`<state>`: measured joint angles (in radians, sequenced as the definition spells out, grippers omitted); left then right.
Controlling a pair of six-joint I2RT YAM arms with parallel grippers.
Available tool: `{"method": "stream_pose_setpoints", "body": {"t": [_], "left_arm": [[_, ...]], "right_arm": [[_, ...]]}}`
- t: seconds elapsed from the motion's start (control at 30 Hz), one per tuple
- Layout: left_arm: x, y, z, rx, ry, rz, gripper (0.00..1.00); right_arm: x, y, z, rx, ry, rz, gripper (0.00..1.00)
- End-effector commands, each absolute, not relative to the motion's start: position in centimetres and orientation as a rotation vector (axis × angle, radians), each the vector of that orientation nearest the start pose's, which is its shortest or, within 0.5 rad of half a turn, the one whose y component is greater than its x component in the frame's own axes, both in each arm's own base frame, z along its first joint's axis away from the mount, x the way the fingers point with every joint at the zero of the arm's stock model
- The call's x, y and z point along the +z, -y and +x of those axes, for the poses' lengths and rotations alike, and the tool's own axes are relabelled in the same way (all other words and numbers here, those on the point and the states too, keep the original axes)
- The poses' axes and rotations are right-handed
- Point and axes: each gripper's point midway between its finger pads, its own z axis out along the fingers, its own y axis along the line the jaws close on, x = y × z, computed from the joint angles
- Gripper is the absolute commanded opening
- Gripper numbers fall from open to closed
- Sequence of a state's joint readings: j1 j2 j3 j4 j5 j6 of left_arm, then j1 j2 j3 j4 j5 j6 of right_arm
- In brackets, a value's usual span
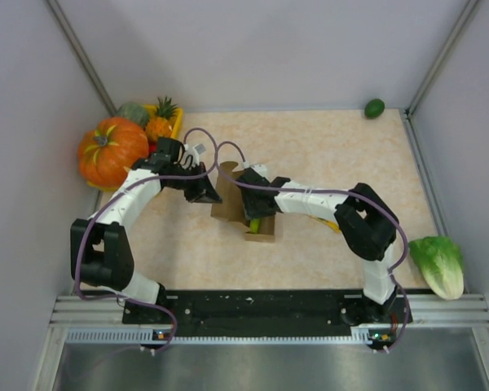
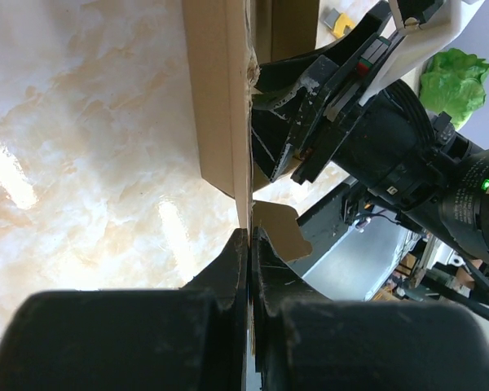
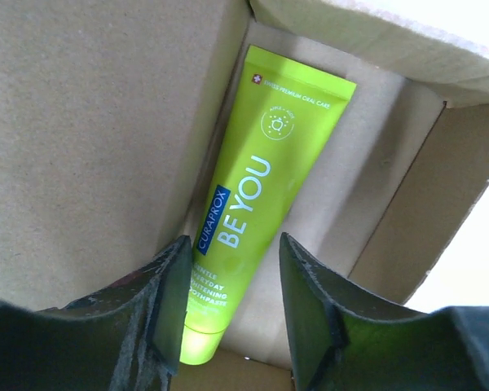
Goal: Unpack the express box
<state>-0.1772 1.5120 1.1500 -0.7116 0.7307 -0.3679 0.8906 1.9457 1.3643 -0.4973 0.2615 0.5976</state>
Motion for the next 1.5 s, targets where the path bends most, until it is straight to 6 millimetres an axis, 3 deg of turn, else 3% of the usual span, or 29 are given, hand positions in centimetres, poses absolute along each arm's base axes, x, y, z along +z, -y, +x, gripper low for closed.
{"method": "stream_pose_setpoints", "body": {"t": [0.0,0.3,0.5,0.67,0.97,1.17,1.3,1.47], "left_arm": [[16.6,17.9,29.2,-1.146,-2.599,0.015,0.00],[17.0,17.9,29.5,-1.163,-2.590,-0.009,0.00],[17.1,17.9,29.5,-1.167,-2.586,-0.008,0.00],[17.1,17.8,29.4,-1.167,-2.586,-0.001,0.00],[17.1,17.6,29.2,-1.143,-2.584,-0.008,0.00],[17.2,17.3,29.6,-1.110,-2.577,-0.018,0.00],[17.2,16.8,30.1,-1.045,-2.584,-0.031,0.00],[18.3,16.1,30.9,-0.967,-2.562,-0.036,0.00]], "right_arm": [[3.2,-33.0,29.9,0.128,-2.585,-0.311,0.44],[2.1,-32.2,30.1,0.054,-2.592,-0.296,0.50],[2.9,-32.2,30.3,0.065,-2.572,-0.276,0.26],[6.2,-32.7,30.8,0.144,-2.500,-0.242,0.20],[13.3,-33.8,31.3,0.349,-2.344,-0.184,0.20],[16.4,-34.0,31.3,0.433,-2.281,-0.157,0.21],[17.7,-32.4,31.9,0.423,-2.250,-0.093,0.21],[17.9,-27.9,32.8,0.387,-2.241,0.044,0.21]]}}
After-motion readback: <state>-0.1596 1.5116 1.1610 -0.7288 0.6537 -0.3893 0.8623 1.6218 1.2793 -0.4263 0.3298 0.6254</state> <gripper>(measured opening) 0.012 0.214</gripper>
